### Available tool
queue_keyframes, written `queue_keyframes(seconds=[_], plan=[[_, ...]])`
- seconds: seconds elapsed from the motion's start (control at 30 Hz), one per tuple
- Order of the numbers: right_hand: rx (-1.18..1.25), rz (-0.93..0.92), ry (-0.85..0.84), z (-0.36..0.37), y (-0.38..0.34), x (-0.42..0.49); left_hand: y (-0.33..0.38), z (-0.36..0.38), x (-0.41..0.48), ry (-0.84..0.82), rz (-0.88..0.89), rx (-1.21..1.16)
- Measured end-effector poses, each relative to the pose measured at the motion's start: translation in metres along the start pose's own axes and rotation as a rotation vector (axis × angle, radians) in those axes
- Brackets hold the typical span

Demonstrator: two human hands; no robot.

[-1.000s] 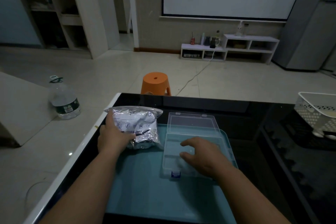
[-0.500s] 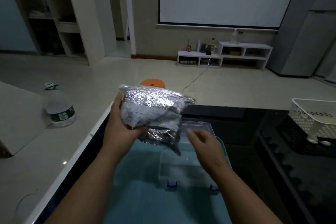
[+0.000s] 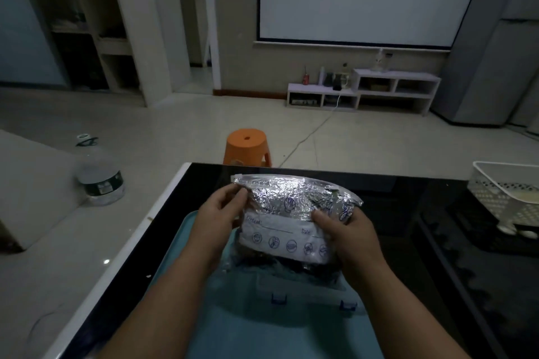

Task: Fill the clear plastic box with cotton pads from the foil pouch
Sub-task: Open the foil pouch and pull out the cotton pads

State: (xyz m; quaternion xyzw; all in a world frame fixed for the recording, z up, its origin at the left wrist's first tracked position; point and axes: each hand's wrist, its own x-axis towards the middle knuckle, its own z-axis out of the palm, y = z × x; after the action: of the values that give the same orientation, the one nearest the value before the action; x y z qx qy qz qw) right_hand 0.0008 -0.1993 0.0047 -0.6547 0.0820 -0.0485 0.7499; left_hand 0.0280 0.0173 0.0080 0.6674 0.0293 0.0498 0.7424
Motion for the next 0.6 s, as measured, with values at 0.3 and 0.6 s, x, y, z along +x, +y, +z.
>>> queue_keyframes(seconds=[0.3, 0.6], plan=[[-0.018, 0.017, 0.007, 0.0031, -0.0039, -0.0027, 0.0015, -0.0031, 0.0024, 0.045, -0.037, -0.197], [-0.076, 0.021, 0.075, 0.0005, -0.0021, 0.0, 0.0037, -0.0003, -0.0012, 0.097, -0.069, -0.231]])
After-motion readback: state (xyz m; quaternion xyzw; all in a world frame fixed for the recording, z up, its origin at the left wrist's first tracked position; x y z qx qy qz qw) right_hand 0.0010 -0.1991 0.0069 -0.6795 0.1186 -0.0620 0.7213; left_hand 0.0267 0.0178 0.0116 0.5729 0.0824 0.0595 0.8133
